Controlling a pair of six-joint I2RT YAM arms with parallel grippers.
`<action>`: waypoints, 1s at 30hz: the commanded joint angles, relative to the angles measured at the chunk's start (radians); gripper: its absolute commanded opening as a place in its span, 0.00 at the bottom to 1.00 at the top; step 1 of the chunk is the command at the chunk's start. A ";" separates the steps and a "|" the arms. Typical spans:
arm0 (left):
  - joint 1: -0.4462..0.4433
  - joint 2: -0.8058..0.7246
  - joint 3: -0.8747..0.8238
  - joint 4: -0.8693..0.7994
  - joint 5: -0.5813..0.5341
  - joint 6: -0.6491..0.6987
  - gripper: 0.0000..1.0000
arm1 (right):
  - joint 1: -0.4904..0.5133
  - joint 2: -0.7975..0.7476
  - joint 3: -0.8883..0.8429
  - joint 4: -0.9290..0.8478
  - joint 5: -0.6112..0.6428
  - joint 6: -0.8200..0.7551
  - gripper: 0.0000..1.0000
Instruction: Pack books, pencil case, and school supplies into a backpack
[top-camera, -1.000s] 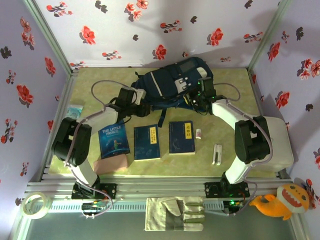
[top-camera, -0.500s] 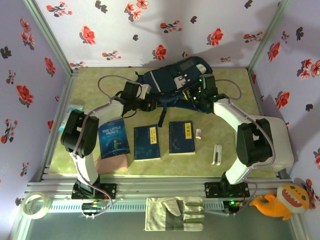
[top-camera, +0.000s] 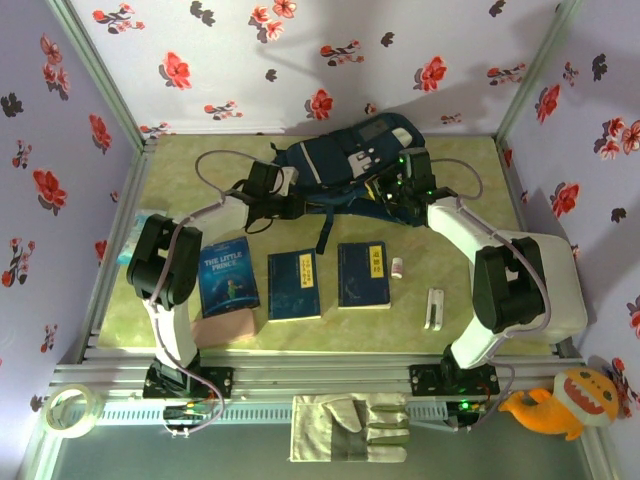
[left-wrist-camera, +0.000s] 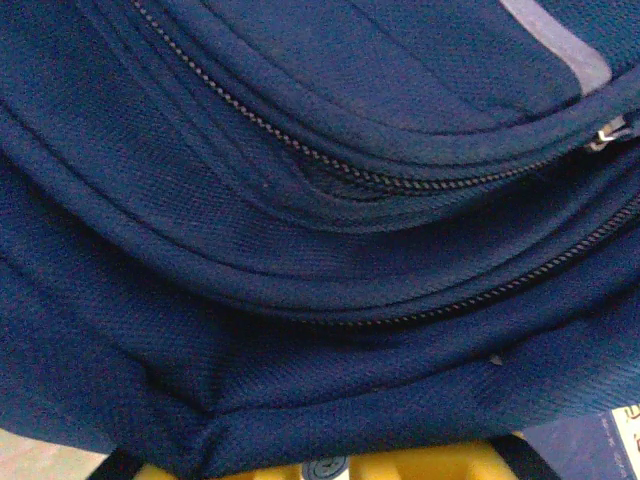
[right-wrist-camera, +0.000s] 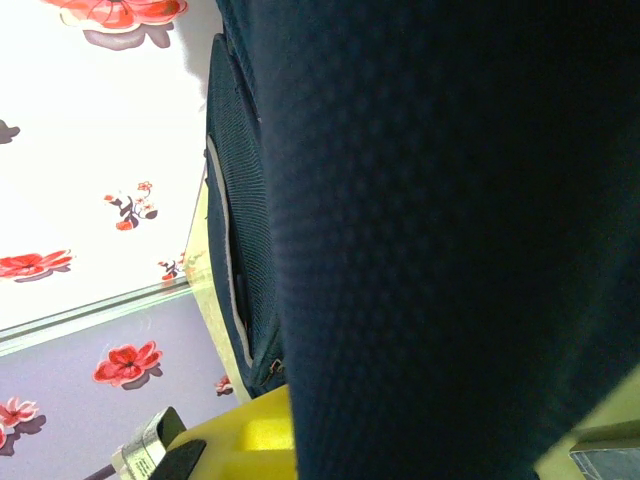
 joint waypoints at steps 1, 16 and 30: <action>0.012 0.001 0.004 -0.018 -0.062 -0.011 0.14 | -0.006 -0.060 0.047 0.083 -0.007 0.016 0.02; 0.017 0.026 0.016 -0.011 0.006 0.003 0.24 | -0.007 -0.075 0.047 0.090 -0.010 0.026 0.02; 0.052 -0.086 -0.092 0.027 -0.048 0.014 0.00 | -0.056 -0.064 0.014 0.043 0.042 -0.022 0.02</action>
